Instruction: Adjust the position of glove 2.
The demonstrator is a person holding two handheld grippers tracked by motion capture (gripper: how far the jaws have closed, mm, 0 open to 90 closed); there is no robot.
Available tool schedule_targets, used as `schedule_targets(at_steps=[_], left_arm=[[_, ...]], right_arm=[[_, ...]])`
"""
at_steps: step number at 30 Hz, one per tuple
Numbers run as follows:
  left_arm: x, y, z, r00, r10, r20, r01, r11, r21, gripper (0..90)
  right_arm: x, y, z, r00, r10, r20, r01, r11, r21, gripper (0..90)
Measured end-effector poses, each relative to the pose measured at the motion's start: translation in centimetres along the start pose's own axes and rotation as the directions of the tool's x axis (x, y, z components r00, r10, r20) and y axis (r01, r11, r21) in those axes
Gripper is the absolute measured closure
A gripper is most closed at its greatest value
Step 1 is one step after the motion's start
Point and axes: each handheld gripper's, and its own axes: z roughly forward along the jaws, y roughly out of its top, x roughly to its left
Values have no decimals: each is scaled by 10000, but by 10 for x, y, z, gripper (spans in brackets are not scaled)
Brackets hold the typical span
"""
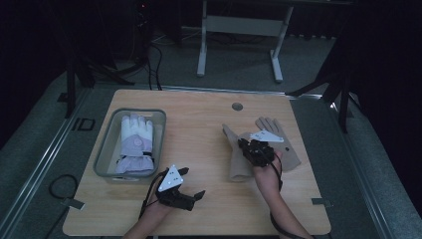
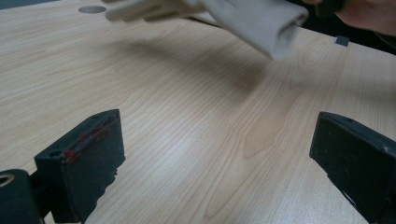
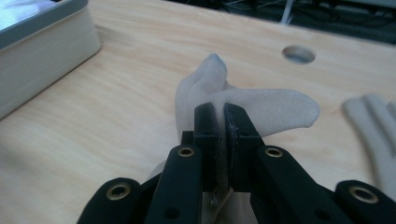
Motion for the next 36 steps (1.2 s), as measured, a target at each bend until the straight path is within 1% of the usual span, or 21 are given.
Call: schedule_targets(at_steps=[1, 2, 4, 5, 8, 9, 11, 13, 15, 16, 17, 18, 22, 23, 24, 28, 31, 32, 33, 34, 36], left_arm=[[0, 0, 0, 10000, 0, 0, 0, 10000, 0, 31], [-1, 0, 0, 10000, 19, 3, -19, 10000, 2, 31], [-1, 0, 1, 10000, 30, 39, -29, 10000, -19, 31], [-1, 0, 1, 10000, 38, 45, -38, 10000, -27, 31], [-1, 0, 1, 10000, 24, 77, -24, 10000, -44, 31], [-1, 0, 1, 10000, 20, 79, -20, 10000, -37, 31], [-1, -1, 1, 10000, 32, 88, -32, 10000, 26, 31], [-1, -1, 2, 9999, 82, 119, -82, 10000, 24, 31], [-1, -1, 2, 9999, 92, 127, -92, 10000, 16, 31], [-1, -1, 2, 9999, 92, 127, -92, 10000, 16, 31], [-2, -1, 2, 9999, 95, 132, -96, 10000, 15, 31], [-2, -1, 2, 9999, 101, 128, -101, 9999, 12, 31], [-2, -1, 2, 9998, 97, 146, -97, 10000, -6, 31], [-2, -1, 2, 9998, 101, 161, -101, 9999, -20, 31], [-2, -1, 2, 9998, 113, 185, -112, 9999, -14, 31], [-2, -1, 2, 9997, 133, 213, -133, 9999, -3, 31], [-2, -1, 2, 9996, 134, 233, -134, 9999, -13, 31], [-2, -1, 2, 9996, 137, 240, -137, 9999, -9, 30], [-2, -1, 2, 9996, 142, 243, -142, 9999, -2, 30], [-3, -1, 2, 9996, 129, 244, -129, 9999, -15, 31], [-3, -1, 2, 9996, 150, 243, -150, 9999, 7, 31]], right_arm=[[0, 0, 0, 10000, 0, 0, 0, 10000, 0, 845], [7, -8, 2, 10000, 20, 76, -21, 9999, 143, 844], [13, -16, 8, 9999, 40, 114, -45, 9990, 435, 844], [14, -21, 11, 9998, 211, -53, -208, 9981, 586, 844], [17, -29, 17, 9999, 140, -74, -134, 9967, 802, 842], [19, -36, 23, 9991, 346, -243, -318, 9937, 1074, 834], [21, -43, 28, 9989, 334, -322, -291, 9918, 1242, 822], [21, -47, 32, 9971, 562, -512, -487, 9894, 1368, 778], [23, -51, 36, 9975, 463, -530, -377, 9876, 1521, 724], [23, -54, 38, 9962, 598, -627, -493, 9865, 1562, 690], [23, -54, 38, 9962, 598, -627, -493, 9865, 1562, 690], [27, -58, 42, 9970, 475, -613, -371, 9863, 1610, 633], [31, -58, 43, 9966, 577, -583, -487, 9882, 1451, 568], [32, -57, 44, 9950, 790, -619, -693, 9869, 1457, 547], [33, -57, 45, 9896, 1285, -640, -1185, 9830, 1400, 532], [37, -57, 47, 9902, 1275, -576, -1192, 9844, 1293, 526], [38, -57, 47, 9930, 1073, -495, -1002, 9866, 1290, 548], [37, -56, 45, 9954, 870, -413, -811, 9885, 1274, 586], [37, -56, 45, 9954, 870, -413, -811, 9885, 1274, 586], [34, -54, 42, 9975, 419, -573, -352, 9929, 1138, 660], [33, -53, 40, 9982, 280, -538, -220, 9938, 1086, 677]])
